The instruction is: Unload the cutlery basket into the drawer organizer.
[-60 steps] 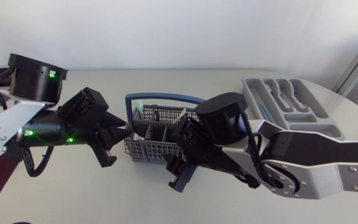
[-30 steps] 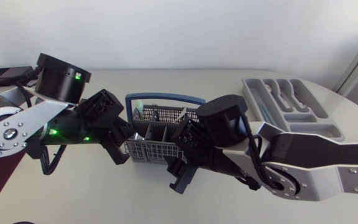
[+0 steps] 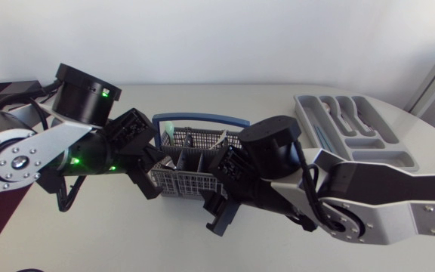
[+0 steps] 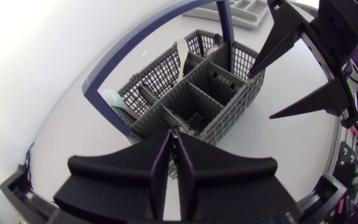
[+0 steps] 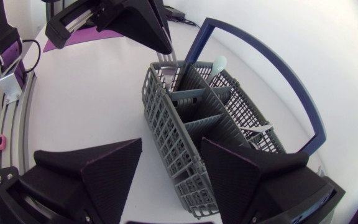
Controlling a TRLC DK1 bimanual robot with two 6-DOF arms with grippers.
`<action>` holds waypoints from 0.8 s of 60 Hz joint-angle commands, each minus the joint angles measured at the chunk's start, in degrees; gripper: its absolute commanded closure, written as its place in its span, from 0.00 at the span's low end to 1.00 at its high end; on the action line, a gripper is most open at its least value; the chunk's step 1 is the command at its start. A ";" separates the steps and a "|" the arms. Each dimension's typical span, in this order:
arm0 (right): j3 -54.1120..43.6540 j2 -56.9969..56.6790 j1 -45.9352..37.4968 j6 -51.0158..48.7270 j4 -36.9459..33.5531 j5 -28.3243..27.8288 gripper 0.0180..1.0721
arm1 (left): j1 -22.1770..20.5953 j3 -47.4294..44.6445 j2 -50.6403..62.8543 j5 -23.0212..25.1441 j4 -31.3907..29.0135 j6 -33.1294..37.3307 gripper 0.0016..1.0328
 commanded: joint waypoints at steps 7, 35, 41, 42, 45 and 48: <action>-1.64 -0.89 0.48 -0.53 0.44 0.46 0.33 | -2.33 1.89 -0.37 -0.10 -0.64 -0.59 0.96; -2.17 -0.89 0.21 -0.71 0.53 0.46 0.33 | -6.46 6.81 0.69 -2.21 2.96 8.29 0.96; -2.26 -0.89 0.21 -0.80 0.53 0.46 0.33 | -6.55 8.48 0.69 -2.21 3.05 11.72 0.96; -2.26 -0.89 0.21 -0.80 0.53 0.46 0.33 | -6.55 8.66 0.69 -2.21 3.05 12.24 0.96; -2.26 -0.89 0.21 -0.80 0.53 0.46 0.33 | -6.55 9.19 0.86 -2.13 3.05 13.30 0.96; -2.26 -0.71 0.21 -0.80 0.62 0.46 0.33 | -6.55 9.80 1.13 -1.60 3.05 14.35 0.97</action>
